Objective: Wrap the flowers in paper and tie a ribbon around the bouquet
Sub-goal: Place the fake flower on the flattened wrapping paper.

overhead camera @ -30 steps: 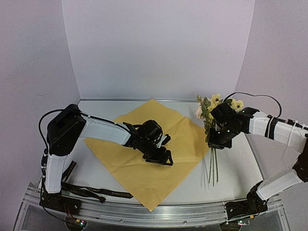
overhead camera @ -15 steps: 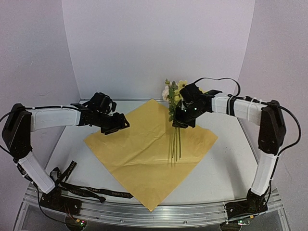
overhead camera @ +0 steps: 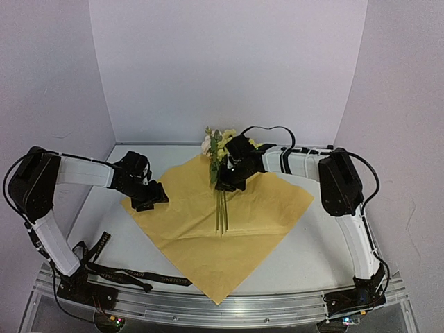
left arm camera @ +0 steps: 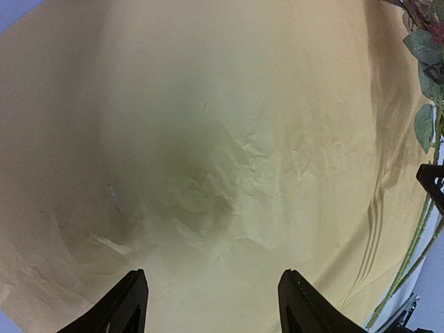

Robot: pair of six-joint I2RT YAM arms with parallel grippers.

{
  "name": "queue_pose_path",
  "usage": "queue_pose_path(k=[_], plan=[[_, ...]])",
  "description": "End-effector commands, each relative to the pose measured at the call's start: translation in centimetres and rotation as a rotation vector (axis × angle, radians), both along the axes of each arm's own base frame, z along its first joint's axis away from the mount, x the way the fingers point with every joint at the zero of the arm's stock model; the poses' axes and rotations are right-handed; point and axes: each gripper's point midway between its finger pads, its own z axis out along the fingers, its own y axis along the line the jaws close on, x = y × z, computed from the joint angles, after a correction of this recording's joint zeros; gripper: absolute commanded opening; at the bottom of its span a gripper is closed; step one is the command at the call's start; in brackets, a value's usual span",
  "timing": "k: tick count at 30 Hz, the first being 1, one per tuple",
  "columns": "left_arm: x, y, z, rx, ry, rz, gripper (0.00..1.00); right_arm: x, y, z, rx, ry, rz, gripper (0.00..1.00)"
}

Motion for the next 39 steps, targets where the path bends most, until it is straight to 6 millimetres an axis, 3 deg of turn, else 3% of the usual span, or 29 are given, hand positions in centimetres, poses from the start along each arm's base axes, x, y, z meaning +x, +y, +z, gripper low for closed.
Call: queue_pose_path(k=[1,12,19,25,33,39], plan=[[-0.2,-0.2,-1.1,-0.019,0.020,-0.010,0.67,2.9,2.1,2.0,0.072,-0.105,0.012,0.00],[-0.6,0.7,-2.8,0.003,0.063,-0.004,0.66,2.6,2.5,0.1,0.055,-0.085,0.067,0.02],[-0.5,1.0,-2.8,0.012,0.063,-0.008,0.66,1.9,1.9,1.4,0.049,-0.069,0.061,0.46],[-0.2,1.0,-2.2,0.004,0.050,-0.009,0.66,1.3,0.6,2.7,0.009,-0.058,0.029,0.57],[0.7,1.0,1.2,-0.011,-0.013,0.019,0.67,-1.2,-2.0,5.0,-0.082,-0.040,0.057,0.56],[0.2,4.3,4.7,0.009,-0.062,0.197,0.72,-4.1,-3.6,7.5,-0.084,-0.015,0.083,0.52]])
